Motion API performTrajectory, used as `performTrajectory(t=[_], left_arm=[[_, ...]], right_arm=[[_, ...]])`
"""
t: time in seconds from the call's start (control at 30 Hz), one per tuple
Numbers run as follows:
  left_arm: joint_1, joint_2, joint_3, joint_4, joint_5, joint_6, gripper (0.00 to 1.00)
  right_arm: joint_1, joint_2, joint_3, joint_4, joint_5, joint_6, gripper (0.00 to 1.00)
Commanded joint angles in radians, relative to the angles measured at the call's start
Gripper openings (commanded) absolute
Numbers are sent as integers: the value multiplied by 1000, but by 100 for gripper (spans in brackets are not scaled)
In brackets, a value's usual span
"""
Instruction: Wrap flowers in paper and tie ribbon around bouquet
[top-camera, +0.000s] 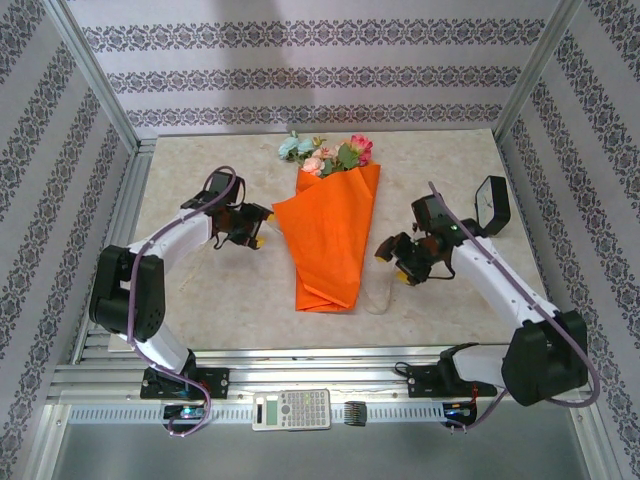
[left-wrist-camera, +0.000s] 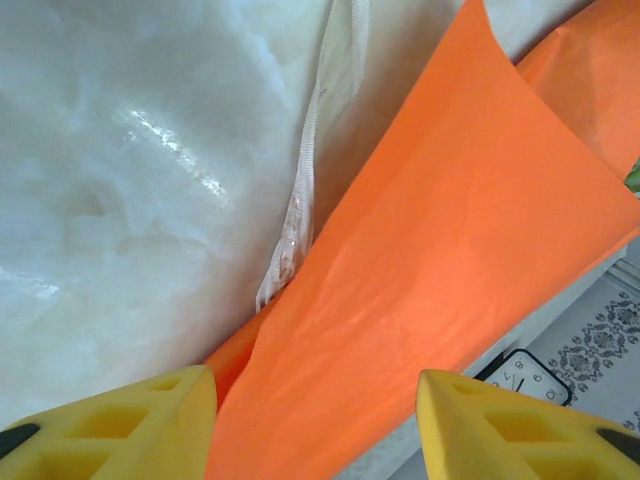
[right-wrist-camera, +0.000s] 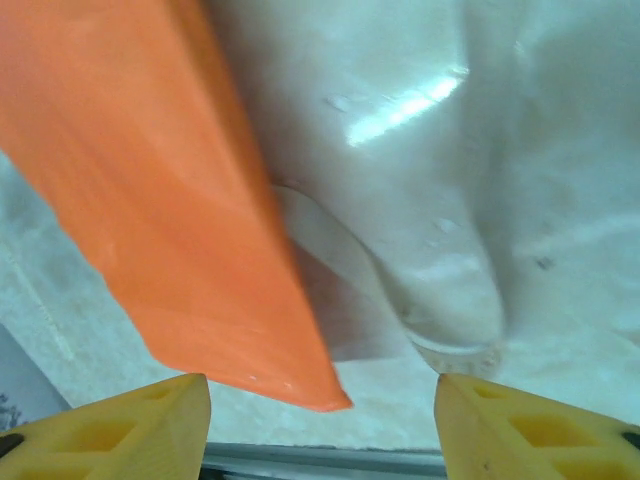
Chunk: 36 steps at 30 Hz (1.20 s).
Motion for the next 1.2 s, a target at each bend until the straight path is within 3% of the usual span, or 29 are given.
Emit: performTrajectory(t=[0.0, 0.2, 0.33, 0.53, 0.6, 0.63, 0.73, 0.93, 1.17], left_arm=[[-14, 2, 94, -171, 28, 149, 55], [-184, 96, 175, -225, 181, 289, 46], [-304, 169, 173, -124, 250, 274, 41], [-376, 241, 188, -113, 242, 301, 35], [-378, 265, 182, -132, 241, 325, 34], [-378, 273, 177, -147, 229, 341, 33], [-377, 290, 167, -178, 178, 382, 32], [-367, 333, 147, -163, 127, 384, 30], [-345, 360, 163, -161, 92, 377, 29]], right_arm=[[36, 2, -111, -71, -34, 187, 60], [129, -45, -217, 29, -32, 534, 61], [131, -4, -290, 184, -45, 703, 61], [123, 155, -308, 401, -13, 880, 60], [111, 201, -300, 489, -3, 927, 51], [100, 224, -285, 514, 3, 935, 39], [20, 283, -193, 520, 19, 849, 0], [-139, 337, 211, 272, 108, 509, 0], [-213, 295, 465, 123, 224, 350, 0]])
